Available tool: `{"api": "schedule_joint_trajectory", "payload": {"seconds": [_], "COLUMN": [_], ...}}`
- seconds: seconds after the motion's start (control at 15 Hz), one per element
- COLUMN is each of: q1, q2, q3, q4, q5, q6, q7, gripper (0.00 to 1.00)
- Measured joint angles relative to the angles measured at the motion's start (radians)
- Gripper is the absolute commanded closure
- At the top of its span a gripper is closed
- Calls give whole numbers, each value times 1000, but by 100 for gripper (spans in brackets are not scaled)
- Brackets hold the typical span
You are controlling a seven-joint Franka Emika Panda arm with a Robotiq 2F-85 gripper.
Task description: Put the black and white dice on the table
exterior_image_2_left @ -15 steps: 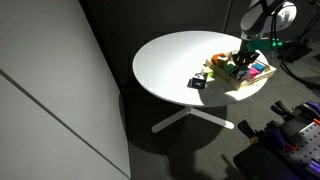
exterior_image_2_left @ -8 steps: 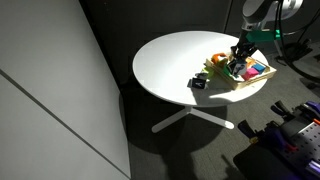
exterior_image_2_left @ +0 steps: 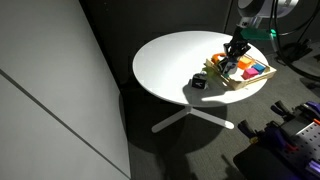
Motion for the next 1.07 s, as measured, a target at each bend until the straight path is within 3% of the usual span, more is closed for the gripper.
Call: {"api": "schedule_joint_trajectory", "payload": {"seconds": [0.4, 0.47, 0.53, 1.07], "q1": [5, 7, 9, 9], "q2": [39, 52, 68, 161], "q3": [48, 49, 50, 51], "q4": [9, 12, 16, 55], "q5": [70, 70, 70, 70], "q6": [44, 54, 63, 75], "q7": [-37, -37, -37, -38], "gripper": [91, 84, 62, 1]}}
